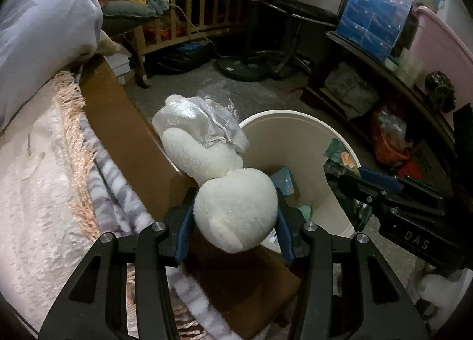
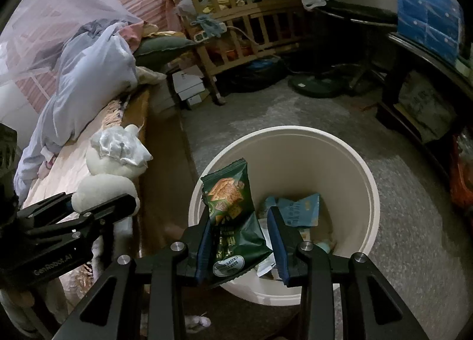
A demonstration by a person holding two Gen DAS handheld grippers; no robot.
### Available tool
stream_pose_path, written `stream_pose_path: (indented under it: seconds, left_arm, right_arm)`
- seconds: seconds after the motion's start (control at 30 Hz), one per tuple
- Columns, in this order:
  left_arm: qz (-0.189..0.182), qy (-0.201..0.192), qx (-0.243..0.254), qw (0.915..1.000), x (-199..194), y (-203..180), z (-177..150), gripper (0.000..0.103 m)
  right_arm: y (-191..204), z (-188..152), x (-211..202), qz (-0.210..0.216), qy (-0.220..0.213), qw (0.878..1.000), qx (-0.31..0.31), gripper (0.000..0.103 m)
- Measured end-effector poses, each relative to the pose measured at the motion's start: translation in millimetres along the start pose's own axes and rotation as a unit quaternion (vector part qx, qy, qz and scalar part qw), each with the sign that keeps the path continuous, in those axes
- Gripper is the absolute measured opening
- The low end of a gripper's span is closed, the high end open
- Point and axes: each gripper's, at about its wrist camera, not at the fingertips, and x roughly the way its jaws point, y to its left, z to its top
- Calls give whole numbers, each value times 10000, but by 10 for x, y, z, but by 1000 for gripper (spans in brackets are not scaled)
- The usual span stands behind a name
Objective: Collect trash
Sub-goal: 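Open both tools to drop the plush toy and chip bag into the bucket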
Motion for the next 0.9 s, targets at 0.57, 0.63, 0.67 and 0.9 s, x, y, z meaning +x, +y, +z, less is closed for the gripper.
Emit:
stream_pose_path:
  seconds: [0.57, 0.63, 0.67, 0.9]
  left_arm:
    - [-69, 76, 74, 9999, 216, -123, 101, 48]
    - [-101, 60, 31, 9999, 228, -114, 110, 50]
    - [-136, 54, 6, 9999, 230, -106, 116, 50]
    - [-267, -103, -48, 9996, 201, -108, 123, 52]
  right_arm:
    - [-173, 27, 25, -144, 33, 9994, 314, 35]
    - [-183, 31, 21, -149, 22, 9993, 338, 35]
    - [-187, 34, 19, -152, 14, 9993, 353, 35]
    - [-265, 52, 14, -271, -17, 9984, 505, 47]
